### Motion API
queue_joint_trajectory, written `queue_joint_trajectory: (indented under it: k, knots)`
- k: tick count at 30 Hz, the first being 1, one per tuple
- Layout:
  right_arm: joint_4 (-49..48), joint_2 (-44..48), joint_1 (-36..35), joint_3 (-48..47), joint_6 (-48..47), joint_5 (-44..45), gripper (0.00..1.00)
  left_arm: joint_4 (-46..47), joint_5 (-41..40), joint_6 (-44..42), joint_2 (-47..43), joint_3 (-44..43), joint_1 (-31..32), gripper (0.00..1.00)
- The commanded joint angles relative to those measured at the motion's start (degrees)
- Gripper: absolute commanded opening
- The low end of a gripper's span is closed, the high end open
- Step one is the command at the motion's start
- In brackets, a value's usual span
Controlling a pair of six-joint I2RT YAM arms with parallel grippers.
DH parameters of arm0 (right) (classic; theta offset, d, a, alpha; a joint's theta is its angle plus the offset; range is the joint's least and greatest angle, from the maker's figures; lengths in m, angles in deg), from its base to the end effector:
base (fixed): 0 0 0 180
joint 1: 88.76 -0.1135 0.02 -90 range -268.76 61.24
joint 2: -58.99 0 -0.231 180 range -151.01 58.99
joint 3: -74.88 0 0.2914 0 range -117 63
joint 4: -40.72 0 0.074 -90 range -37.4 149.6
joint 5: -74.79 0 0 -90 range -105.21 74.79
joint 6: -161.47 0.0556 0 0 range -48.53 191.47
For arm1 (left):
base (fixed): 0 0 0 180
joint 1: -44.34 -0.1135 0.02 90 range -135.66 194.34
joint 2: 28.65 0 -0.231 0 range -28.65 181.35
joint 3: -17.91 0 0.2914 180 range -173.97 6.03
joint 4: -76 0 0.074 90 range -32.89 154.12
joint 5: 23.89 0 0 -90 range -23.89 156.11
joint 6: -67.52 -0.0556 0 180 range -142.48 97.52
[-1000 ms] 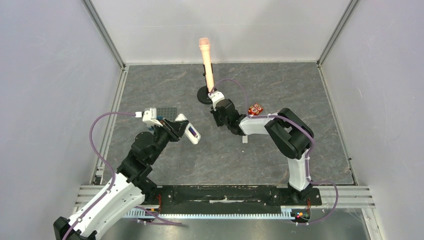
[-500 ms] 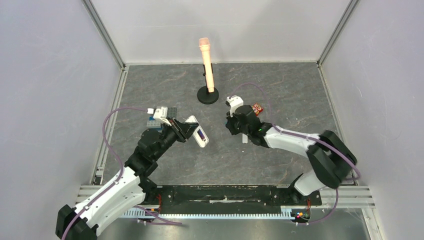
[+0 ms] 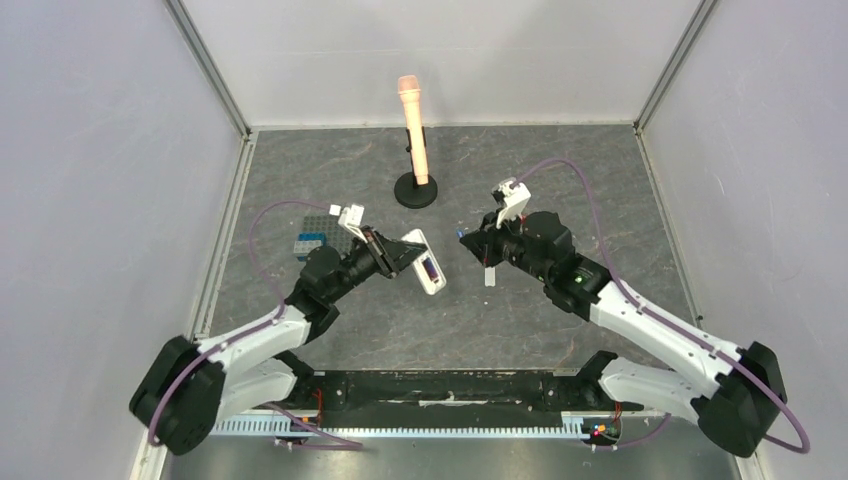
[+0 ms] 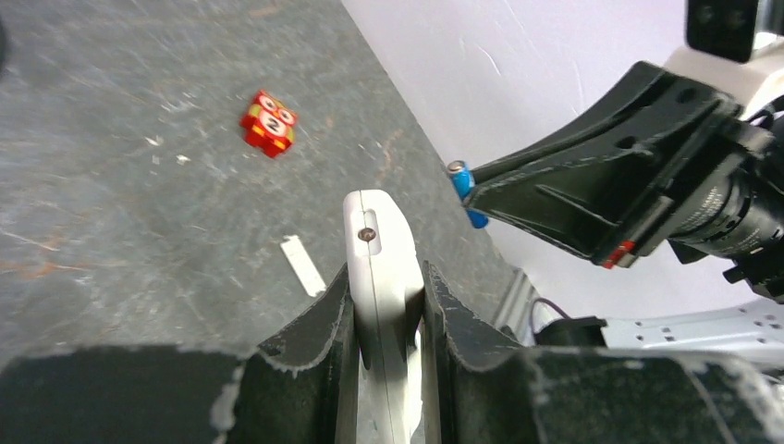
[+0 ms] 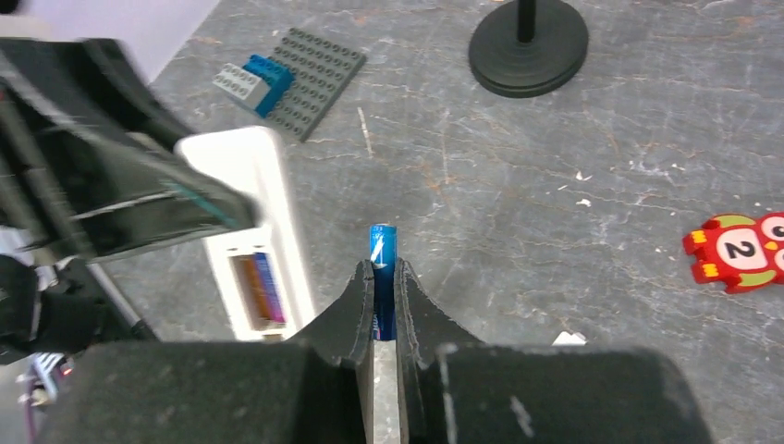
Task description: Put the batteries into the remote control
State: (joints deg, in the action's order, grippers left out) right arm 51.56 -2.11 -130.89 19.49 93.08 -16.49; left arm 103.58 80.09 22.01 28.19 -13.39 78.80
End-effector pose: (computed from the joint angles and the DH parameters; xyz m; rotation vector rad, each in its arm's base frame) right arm 0.2384 0.2173 0.2498 -0.3606 1.9018 0.7808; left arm 0.2269 -0.1720 0.1858 0.0653 1.6808 -1.2572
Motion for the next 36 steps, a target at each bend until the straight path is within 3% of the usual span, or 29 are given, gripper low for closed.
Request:
queue_joint_trajectory:
  k: [1,10,17,28,33,36]
  knots:
    - [3.8,4.3,0.1,0.0,3.2,-4.3,0.04,22.1,8.4,9.3,10.3,-2.2,-0.3,0.02]
    - [17.8,2.7,0.2,-7.5,5.6,-5.6,0.05,49.1,9.2,26.8,34.6,-8.8,0.5,0.02]
    - [23.5,1.2,0.2,-11.4,4.7,-3.4,0.05,49.7,7.5,28.8,40.2,-12.9,3.0,0.02]
    - [27.8,-2.4,0.1,-14.5,3.9,-2.1,0.06,49.7,4.6,32.6,42.1,-11.5,3.8,0.02]
    - [28.7,-3.4,0.1,-15.1,3.7,-1.6,0.15,49.7,3.9,33.6,42.8,-11.6,4.2,0.02]
    - [29.0,-3.2,0.1,-15.7,4.1,-0.9,0.28,49.7,3.1,34.1,42.9,-11.5,4.3,0.02]
